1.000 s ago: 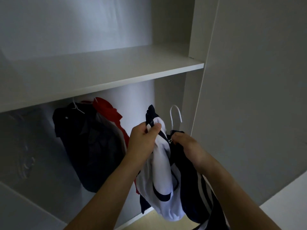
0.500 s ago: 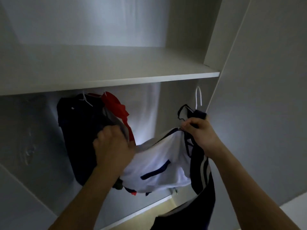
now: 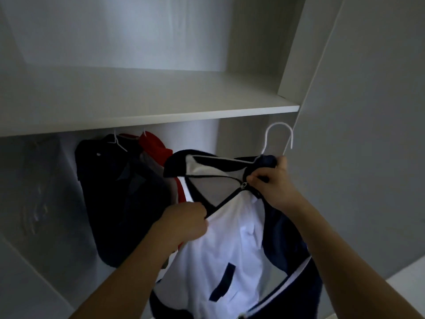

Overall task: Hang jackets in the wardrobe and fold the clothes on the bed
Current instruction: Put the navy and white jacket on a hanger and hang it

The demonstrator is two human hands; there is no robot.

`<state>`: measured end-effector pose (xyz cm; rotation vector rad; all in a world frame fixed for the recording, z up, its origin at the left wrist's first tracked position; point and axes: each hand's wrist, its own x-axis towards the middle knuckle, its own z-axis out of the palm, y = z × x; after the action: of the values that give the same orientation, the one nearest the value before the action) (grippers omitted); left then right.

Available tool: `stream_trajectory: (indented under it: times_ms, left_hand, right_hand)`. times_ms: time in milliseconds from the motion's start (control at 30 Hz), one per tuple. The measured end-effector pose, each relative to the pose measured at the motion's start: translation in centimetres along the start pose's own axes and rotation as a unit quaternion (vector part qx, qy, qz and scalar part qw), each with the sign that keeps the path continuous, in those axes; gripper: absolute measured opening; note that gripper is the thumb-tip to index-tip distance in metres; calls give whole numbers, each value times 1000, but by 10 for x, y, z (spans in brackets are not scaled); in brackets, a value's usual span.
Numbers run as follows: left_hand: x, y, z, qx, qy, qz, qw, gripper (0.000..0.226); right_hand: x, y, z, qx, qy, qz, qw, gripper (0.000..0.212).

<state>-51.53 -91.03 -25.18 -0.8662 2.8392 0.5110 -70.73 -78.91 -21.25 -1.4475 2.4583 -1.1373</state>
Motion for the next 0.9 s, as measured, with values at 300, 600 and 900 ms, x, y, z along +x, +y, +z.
stream_trajectory:
  times_ms: [300,600,900]
  left_hand:
    - [10,51,1,-139,157,75,975,26]
    - [-7,-1,-36,-426,1,-15,904,28]
    - [61,-61,-58,-550,238,-197,776,33]
  right_hand:
    - [2,-8,3,60,10,39,997,10]
    - [-1,-15,1,141,-10,17,990,30]
    - [-3,-14,-24,68,-29,-37,997,35]
